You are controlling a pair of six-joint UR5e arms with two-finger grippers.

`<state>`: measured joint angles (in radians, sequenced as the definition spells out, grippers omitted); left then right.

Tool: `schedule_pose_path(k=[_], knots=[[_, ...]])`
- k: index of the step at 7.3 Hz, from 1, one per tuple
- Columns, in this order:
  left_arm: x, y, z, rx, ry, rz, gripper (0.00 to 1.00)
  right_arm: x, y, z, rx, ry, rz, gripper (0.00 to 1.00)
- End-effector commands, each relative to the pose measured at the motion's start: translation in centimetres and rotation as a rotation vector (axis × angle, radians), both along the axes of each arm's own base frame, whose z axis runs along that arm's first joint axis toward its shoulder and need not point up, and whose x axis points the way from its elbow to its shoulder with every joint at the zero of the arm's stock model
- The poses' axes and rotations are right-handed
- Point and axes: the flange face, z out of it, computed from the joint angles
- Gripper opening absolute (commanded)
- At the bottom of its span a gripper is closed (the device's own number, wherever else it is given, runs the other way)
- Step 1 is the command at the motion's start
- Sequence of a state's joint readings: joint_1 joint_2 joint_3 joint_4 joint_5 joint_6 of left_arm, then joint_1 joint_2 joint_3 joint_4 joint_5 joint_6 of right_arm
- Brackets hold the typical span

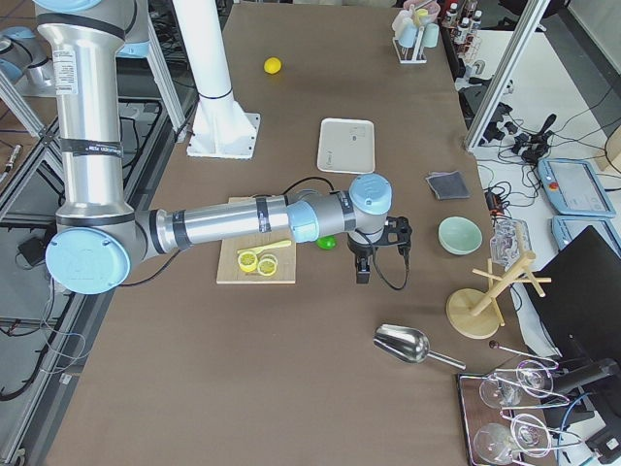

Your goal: Place all lemons on tray

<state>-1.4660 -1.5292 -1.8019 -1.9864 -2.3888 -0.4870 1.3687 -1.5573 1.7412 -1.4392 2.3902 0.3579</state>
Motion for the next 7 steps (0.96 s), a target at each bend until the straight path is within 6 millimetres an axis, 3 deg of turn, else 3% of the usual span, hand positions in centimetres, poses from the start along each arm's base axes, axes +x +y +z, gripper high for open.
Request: schedule_pose_path(k=[1, 3, 5, 7], knots=[[3.7, 0.3, -2.6, -0.072, 0.022, -0.051, 0.99, -4.9, -0.8, -2.2, -0.024, -0.024, 0.006, 1.00], [5.7, 1.1, -3.5, -0.131, 0.035, -0.089, 0.99, -9.3, -0.9, -3.9, -0.101, -0.009, 0.067, 1.00], [7.3, 1.6, -5.0, -0.159, 0.061, -0.096, 0.98, -15.6, 0.4, -4.6, -0.158, 0.024, 0.170, 1.00], [8.7, 2.3, -6.4, -0.189, 0.086, -0.105, 0.98, -19.2, 1.8, -4.3, -0.175, 0.061, 0.165, 1.00]])
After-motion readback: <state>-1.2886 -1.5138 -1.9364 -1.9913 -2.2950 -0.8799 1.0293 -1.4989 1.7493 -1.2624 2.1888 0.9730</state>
